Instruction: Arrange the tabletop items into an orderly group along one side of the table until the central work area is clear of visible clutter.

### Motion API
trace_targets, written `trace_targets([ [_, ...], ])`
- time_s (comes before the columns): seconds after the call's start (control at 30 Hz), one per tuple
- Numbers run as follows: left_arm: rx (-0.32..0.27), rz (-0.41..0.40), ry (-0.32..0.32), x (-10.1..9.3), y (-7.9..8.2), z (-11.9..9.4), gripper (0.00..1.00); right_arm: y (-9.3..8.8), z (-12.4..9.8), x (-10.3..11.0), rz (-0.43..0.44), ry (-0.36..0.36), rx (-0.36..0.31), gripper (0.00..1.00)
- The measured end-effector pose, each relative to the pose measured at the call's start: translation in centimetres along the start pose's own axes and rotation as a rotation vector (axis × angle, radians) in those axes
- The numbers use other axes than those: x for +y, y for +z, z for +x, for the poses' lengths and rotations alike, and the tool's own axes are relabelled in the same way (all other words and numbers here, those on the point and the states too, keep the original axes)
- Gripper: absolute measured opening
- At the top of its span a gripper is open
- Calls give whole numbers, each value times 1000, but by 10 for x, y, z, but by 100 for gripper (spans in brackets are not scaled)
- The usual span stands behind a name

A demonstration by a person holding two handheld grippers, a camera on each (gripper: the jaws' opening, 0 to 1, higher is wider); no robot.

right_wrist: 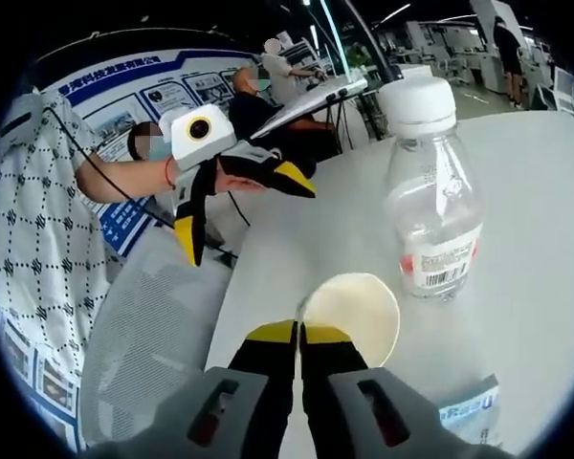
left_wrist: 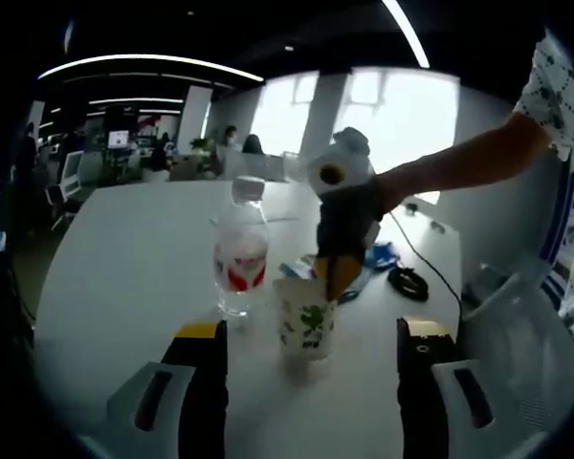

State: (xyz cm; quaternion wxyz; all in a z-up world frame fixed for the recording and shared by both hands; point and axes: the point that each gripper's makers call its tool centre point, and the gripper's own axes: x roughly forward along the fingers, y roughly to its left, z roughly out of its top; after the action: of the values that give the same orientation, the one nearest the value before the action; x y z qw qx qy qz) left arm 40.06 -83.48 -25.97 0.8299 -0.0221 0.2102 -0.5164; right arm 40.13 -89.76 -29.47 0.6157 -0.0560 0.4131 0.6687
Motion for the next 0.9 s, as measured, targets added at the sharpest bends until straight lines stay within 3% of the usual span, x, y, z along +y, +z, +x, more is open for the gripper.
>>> trace_targets([
  [0.43, -3, 12, -11, -3, 5, 1, 67, 3, -16, 17, -15, -32, -42, 0],
  [0.9, -10, 20, -20, -7, 9, 2, 66, 10, -57, 20, -57, -179, -108, 0],
])
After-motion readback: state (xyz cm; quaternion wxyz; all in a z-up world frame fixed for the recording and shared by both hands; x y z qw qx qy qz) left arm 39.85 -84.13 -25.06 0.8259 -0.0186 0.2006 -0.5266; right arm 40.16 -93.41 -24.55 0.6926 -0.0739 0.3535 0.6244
